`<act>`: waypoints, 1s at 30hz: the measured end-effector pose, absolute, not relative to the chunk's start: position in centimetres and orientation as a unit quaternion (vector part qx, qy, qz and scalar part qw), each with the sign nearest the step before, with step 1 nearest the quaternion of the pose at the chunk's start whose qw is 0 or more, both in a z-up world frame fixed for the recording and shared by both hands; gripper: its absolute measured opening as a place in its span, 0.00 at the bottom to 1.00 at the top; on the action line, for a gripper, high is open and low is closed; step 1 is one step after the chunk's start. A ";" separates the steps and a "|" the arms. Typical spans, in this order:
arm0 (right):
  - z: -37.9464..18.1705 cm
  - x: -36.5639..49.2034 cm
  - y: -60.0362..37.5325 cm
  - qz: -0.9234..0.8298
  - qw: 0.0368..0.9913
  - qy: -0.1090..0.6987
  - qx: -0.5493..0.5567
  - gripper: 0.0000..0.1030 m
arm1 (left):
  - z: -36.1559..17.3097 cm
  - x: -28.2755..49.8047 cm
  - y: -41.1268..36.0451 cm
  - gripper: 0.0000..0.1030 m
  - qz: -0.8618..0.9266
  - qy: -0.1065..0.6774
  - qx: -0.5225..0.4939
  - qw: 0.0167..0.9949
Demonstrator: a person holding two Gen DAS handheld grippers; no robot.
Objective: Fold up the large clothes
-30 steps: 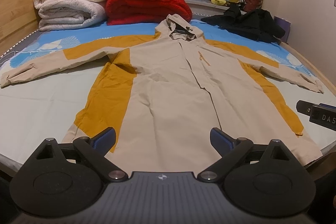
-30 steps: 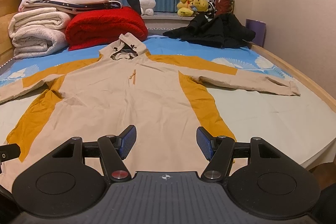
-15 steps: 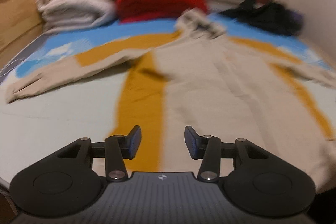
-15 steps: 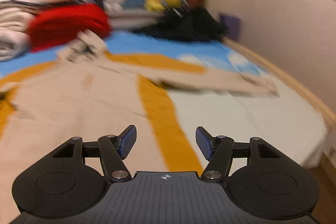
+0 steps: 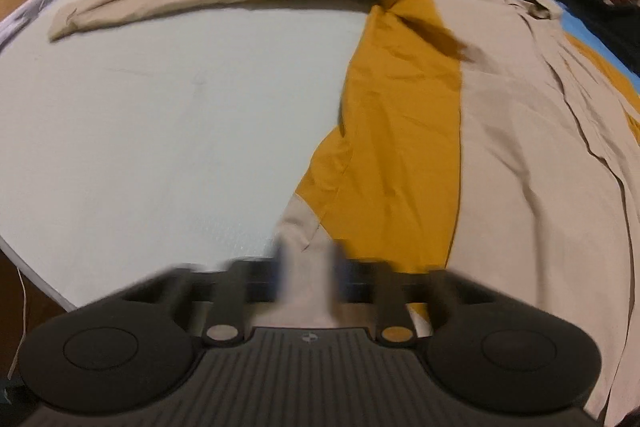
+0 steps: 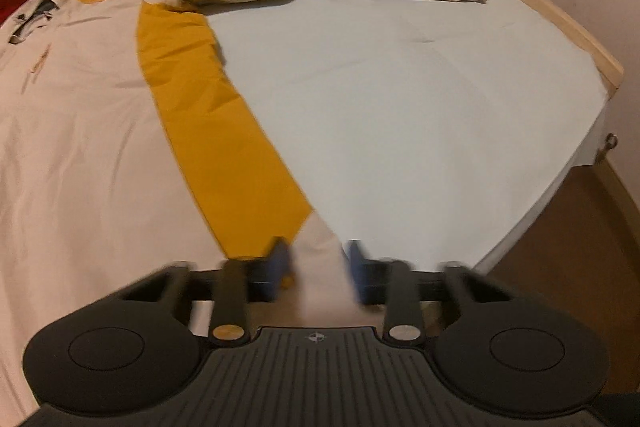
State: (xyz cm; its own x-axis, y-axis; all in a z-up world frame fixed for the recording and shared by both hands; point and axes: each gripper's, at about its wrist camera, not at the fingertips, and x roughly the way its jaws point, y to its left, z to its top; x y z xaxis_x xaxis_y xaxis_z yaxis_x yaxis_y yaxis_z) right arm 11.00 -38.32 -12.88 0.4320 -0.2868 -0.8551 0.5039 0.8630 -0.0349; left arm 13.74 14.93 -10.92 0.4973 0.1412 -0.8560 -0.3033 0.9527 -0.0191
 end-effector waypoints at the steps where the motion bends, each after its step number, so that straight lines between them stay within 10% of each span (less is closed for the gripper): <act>1: -12.7 11.0 -37.9 -0.236 0.838 0.479 0.109 0.06 | -10.5 13.4 15.0 0.04 0.130 0.478 -0.083 0.865; 9: -11.1 10.8 -38.4 -0.250 0.851 0.452 0.090 0.01 | -8.8 11.5 13.5 0.02 0.135 0.486 -0.062 0.861; 16: -9.6 9.9 -38.5 -0.291 0.859 0.415 0.071 0.04 | -6.6 11.9 11.4 0.28 0.139 0.427 -0.018 0.893; 20: -9.1 10.0 -37.4 -0.215 0.890 0.391 0.098 0.29 | -6.8 12.6 9.5 0.33 0.078 0.428 -0.035 0.900; 24: -11.5 11.3 -36.3 -0.164 0.868 0.458 0.096 0.30 | -10.4 13.7 9.8 0.32 0.067 0.524 -0.098 0.844; 30: -11.6 11.8 -35.1 -0.164 0.868 0.462 0.082 0.30 | -6.7 13.8 9.0 0.48 0.059 0.453 -0.067 0.887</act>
State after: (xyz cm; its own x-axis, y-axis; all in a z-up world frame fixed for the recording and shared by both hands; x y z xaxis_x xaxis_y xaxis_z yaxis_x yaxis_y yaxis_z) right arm 11.84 -35.07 -11.55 0.5196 -0.2096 -0.8283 0.3605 0.9327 -0.0098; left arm 13.85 9.02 -6.70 0.5818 0.0443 -0.8121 -0.1666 0.9838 -0.0657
